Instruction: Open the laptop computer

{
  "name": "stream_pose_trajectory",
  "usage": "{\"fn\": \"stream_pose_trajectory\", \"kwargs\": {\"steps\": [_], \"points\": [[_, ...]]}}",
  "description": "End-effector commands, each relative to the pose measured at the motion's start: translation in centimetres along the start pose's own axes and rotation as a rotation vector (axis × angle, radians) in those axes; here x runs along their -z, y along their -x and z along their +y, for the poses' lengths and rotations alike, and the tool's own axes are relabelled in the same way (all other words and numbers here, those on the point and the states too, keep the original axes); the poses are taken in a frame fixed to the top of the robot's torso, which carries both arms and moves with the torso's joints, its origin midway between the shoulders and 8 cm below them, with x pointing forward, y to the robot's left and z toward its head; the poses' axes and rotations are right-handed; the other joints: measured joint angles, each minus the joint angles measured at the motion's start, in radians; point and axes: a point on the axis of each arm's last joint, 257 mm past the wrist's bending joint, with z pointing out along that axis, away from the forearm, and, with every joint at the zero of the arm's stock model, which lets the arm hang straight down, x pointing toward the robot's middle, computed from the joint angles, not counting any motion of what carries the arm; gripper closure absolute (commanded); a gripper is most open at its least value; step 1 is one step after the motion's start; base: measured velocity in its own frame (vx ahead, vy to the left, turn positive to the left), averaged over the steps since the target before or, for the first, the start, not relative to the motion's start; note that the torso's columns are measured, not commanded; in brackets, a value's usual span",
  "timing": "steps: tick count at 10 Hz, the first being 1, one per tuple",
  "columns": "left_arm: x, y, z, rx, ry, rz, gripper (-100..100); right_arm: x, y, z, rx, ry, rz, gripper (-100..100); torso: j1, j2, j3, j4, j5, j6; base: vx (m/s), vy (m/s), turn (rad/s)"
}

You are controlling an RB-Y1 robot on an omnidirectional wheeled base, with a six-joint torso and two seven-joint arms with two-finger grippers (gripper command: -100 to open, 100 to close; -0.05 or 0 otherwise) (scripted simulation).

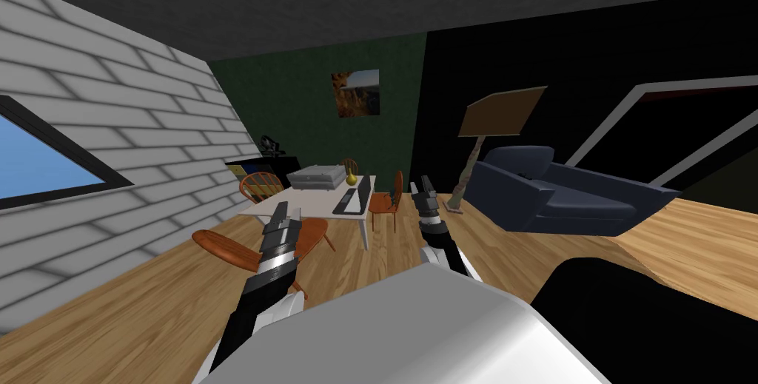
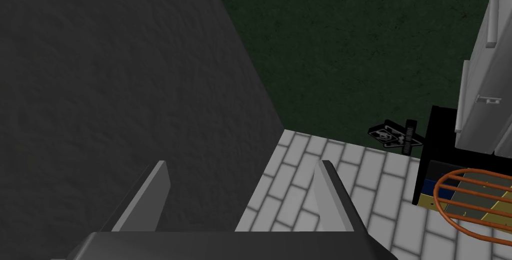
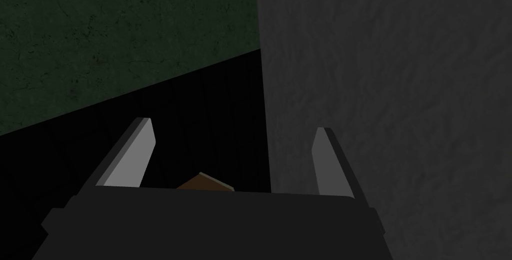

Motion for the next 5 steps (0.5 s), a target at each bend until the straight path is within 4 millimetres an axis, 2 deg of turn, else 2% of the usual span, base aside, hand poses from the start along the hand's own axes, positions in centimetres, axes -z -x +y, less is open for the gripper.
{"fn": "stream_pose_trajectory", "kwargs": {"steps": [1,3,4,5], "points": [[0.00,0.00,0.00,0.000,0.000,0.000,0,0.00,0.00,0.00,0.000,0.000,0.000,0,0.000,0.074,-0.147,0.074,0.000,0.000,0.000,0.000,0.000],[0.00,0.00,0.00,0.000,0.000,0.000,0,0.00,0.00,0.00,0.000,0.000,0.000,0,0.000,0.222,-0.443,0.221,0.000,0.000,0.000,0.000,0.000],[0.07,-0.44,0.33,-0.028,0.004,0.039,-100,0.00,0.00,0.00,0.000,0.000,0.000,0,0.000,0.295,-0.590,0.295,0.000,0.000,0.016,-0.011,-0.006],[0.13,-0.74,0.66,-0.049,0.008,0.066,-100,0.01,0.00,-0.02,0.000,0.000,0.000,0,0.000,0.329,-0.660,0.328,0.000,0.000,0.021,-0.029,-0.007]]}}
